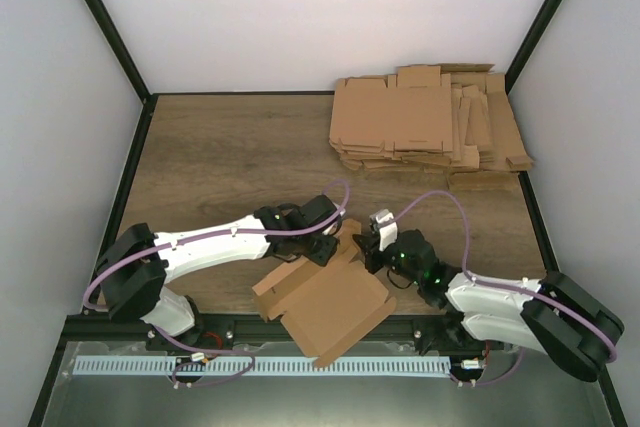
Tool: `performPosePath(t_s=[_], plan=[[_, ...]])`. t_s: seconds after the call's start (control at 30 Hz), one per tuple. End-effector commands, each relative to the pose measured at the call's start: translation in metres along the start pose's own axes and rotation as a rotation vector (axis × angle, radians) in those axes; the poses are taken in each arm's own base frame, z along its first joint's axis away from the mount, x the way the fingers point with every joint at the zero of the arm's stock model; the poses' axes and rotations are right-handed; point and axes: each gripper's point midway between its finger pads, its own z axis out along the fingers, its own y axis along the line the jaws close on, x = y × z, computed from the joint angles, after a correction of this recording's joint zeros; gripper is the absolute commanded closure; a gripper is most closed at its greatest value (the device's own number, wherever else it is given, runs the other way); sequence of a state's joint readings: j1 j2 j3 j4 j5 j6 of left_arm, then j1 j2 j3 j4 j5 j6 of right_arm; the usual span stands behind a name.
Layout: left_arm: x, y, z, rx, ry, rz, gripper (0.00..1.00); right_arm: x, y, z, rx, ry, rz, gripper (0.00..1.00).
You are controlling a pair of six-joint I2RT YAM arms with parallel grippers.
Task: Fold the paper box
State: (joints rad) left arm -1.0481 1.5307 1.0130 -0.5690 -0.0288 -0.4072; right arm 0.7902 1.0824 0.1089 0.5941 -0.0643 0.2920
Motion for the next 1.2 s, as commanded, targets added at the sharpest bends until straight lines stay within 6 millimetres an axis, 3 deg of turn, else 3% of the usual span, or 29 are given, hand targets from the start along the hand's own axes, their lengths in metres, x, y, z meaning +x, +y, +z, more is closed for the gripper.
performPosePath(t_s=[0.0,1.17], plan=[[0.011,-0.002,0.013,0.001,0.05,0.004,0.52,0.002,0.015,-0.004,-0.023,-0.007,0.025,0.99],[0.009,-0.002,0.017,-0.011,0.058,-0.004,0.52,0.02,0.051,-0.001,-0.008,0.03,0.066,0.99]])
